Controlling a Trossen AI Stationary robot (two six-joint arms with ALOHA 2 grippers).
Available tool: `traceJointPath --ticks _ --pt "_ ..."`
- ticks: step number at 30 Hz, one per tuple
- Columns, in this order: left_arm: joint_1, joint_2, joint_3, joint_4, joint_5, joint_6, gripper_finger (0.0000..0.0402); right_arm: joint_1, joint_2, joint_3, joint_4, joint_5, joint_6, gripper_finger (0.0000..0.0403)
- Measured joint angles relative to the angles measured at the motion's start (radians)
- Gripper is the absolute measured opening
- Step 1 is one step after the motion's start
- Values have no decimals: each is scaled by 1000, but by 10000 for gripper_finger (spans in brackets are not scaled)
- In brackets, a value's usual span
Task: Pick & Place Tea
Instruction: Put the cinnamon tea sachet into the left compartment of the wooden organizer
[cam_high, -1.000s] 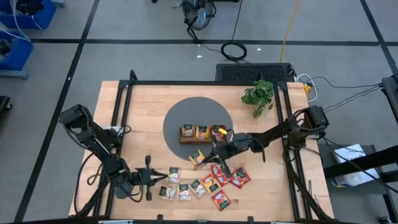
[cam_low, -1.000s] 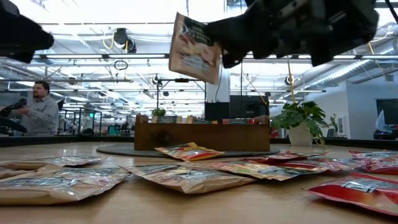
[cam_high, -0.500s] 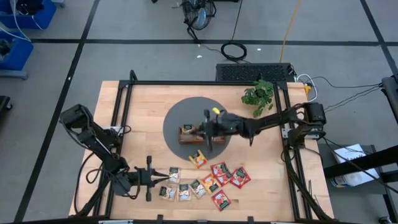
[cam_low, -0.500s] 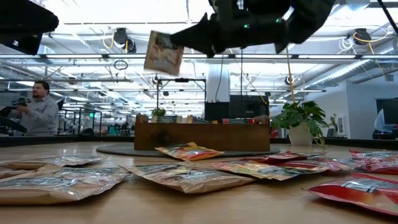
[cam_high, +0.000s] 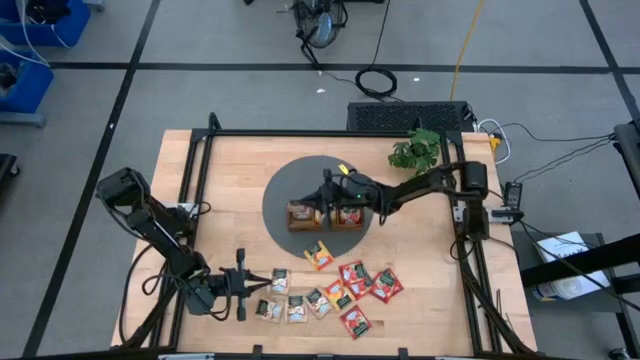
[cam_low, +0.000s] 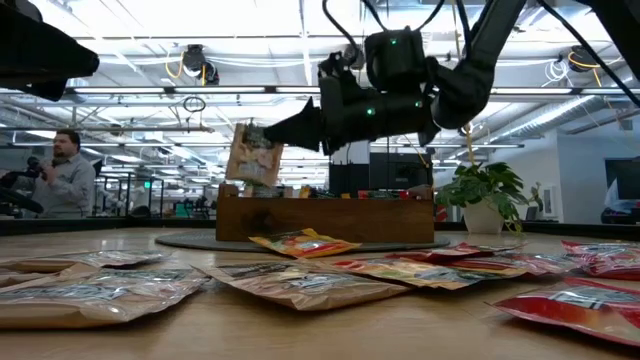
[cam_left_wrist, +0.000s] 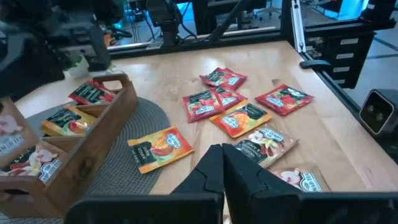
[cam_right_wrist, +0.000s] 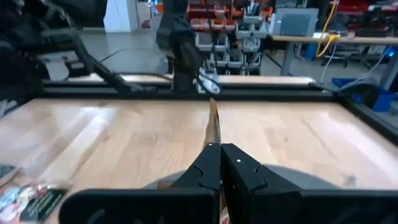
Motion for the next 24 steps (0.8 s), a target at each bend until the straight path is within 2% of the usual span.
traceJointPath --ticks 9,17,24 --pt "24 0 0 -8 1 -1 40 0 10 0 -61 2 3 0" --pt "33 0 0 -9 1 -9 42 2 6 0 -162 55 -51 0" --pt "33 0 0 -13 3 -12 42 2 3 0 -165 56 -58 0"
